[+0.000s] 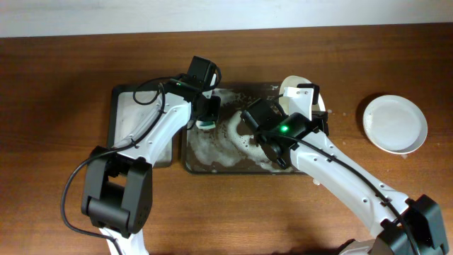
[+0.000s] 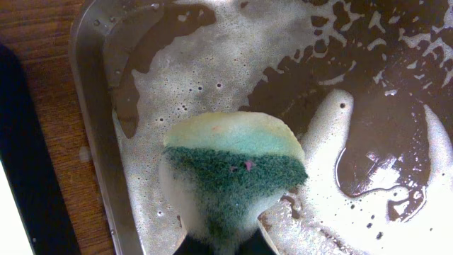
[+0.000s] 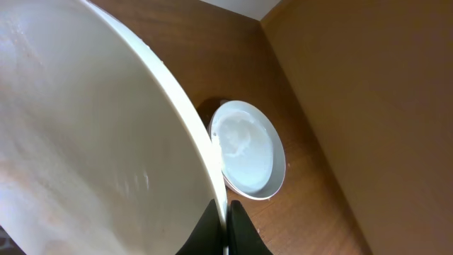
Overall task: Clean dirty plates on tray and stack at the side
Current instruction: 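Lift the white plate with the right gripper and tilt it up, then carry the plate right and place it on the plate stack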
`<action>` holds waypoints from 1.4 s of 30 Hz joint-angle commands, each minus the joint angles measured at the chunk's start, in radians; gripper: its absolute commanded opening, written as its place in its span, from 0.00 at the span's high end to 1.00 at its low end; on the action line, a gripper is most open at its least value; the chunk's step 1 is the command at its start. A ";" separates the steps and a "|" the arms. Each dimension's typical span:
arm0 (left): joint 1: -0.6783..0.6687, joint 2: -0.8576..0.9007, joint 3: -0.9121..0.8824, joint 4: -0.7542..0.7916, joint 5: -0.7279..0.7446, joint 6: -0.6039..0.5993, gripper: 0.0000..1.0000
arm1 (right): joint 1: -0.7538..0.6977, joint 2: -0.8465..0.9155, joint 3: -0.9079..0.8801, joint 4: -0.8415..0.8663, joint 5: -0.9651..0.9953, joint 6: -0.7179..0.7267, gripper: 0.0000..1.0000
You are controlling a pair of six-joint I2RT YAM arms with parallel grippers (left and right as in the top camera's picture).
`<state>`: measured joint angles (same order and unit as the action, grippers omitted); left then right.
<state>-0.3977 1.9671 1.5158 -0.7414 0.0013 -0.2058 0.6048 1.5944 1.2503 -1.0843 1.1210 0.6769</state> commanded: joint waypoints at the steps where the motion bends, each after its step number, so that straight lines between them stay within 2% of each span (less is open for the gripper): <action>1: 0.006 -0.003 0.010 0.003 0.011 -0.010 1.00 | 0.004 -0.004 0.000 -0.001 0.031 0.008 0.96; 9: 0.006 -0.003 0.010 0.003 0.011 -0.010 0.99 | 0.004 -0.004 0.000 0.001 0.052 -0.027 0.96; 13: 0.006 -0.003 0.010 0.003 0.011 -0.010 1.00 | 0.004 -0.004 0.000 0.000 0.168 -0.056 0.96; 20: 0.006 -0.003 0.010 0.003 0.011 -0.010 0.99 | 0.004 -0.004 0.000 0.004 0.377 -0.200 0.96; 27: 0.006 -0.003 0.010 0.003 0.011 -0.010 0.99 | 0.041 -0.004 0.001 0.036 0.467 -0.203 0.96; 34: 0.006 -0.003 0.010 0.003 0.011 -0.010 1.00 | 0.119 -0.004 0.001 0.119 0.472 -0.303 0.96; 42: 0.006 -0.003 0.010 0.003 0.011 -0.010 0.99 | 0.135 -0.004 0.001 0.124 0.472 -0.307 0.96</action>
<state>-0.3977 1.9671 1.5158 -0.7410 0.0010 -0.2054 0.7349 1.5944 1.2503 -0.9634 1.5482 0.3717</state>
